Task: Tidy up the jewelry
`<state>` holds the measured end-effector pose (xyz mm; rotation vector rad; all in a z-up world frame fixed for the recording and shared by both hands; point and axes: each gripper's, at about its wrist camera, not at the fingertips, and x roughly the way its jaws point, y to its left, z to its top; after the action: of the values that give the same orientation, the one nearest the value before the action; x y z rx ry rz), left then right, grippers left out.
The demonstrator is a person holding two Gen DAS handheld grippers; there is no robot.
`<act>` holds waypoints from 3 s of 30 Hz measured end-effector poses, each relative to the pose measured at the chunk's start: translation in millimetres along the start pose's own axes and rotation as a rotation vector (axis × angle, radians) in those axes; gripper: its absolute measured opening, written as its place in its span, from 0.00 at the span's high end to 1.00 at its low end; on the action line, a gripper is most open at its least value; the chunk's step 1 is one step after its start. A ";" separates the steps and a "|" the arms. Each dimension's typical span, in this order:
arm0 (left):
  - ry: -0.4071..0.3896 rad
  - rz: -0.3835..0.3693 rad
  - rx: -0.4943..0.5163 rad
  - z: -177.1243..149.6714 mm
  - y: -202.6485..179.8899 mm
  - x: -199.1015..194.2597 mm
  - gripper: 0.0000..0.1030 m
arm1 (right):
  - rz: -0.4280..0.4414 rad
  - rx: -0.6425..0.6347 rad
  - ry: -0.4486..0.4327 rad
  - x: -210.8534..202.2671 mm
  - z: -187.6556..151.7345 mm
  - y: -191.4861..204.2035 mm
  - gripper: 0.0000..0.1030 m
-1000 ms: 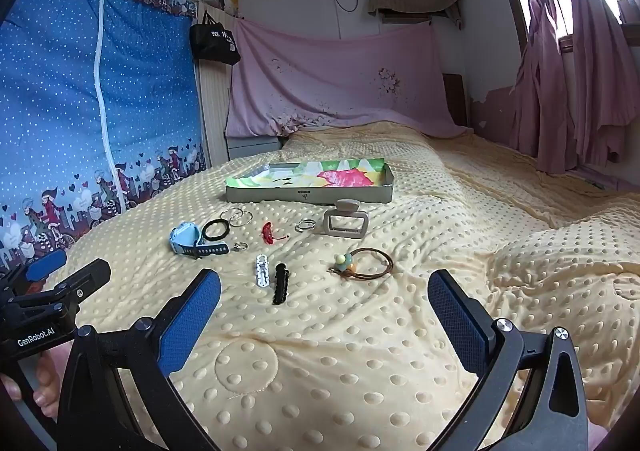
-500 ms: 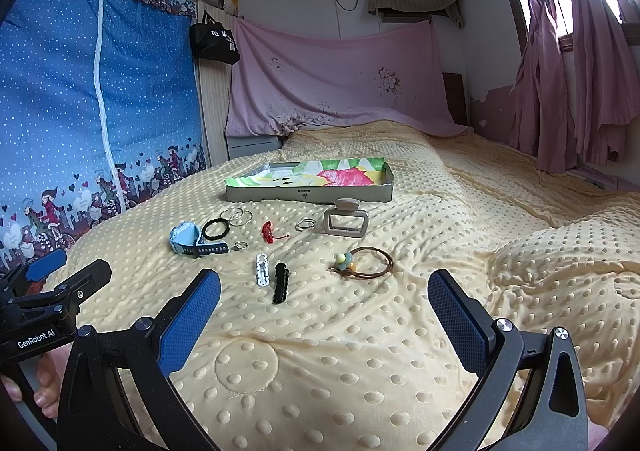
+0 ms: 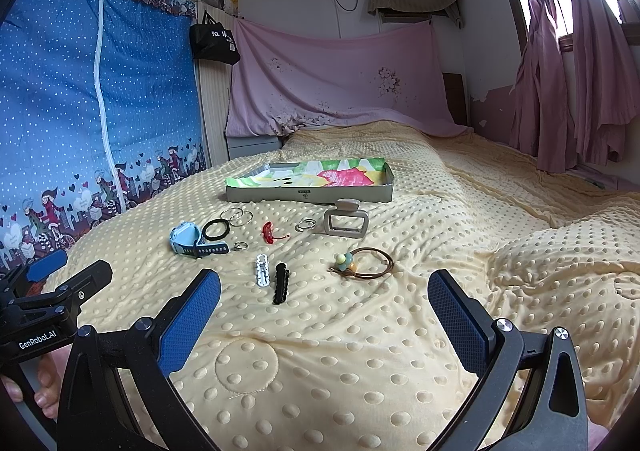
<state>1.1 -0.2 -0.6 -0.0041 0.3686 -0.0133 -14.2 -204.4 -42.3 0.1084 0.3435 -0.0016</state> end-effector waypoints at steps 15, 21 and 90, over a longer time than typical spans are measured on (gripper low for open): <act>0.002 0.001 0.000 0.8 0.9 -0.7 0.00 | 0.000 0.002 -0.004 -2.3 1.2 -2.0 0.01; 0.002 0.001 0.001 0.9 0.7 -0.7 0.00 | 0.001 0.001 -0.004 -0.2 0.0 -0.9 0.01; 0.166 -0.003 -0.028 46.7 62.3 158.2 0.21 | 0.263 -0.116 0.197 165.6 53.0 66.0 0.37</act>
<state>166.3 60.1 -14.5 -0.0317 0.5349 -0.0112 160.8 -141.6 -41.3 0.0377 0.5228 0.2903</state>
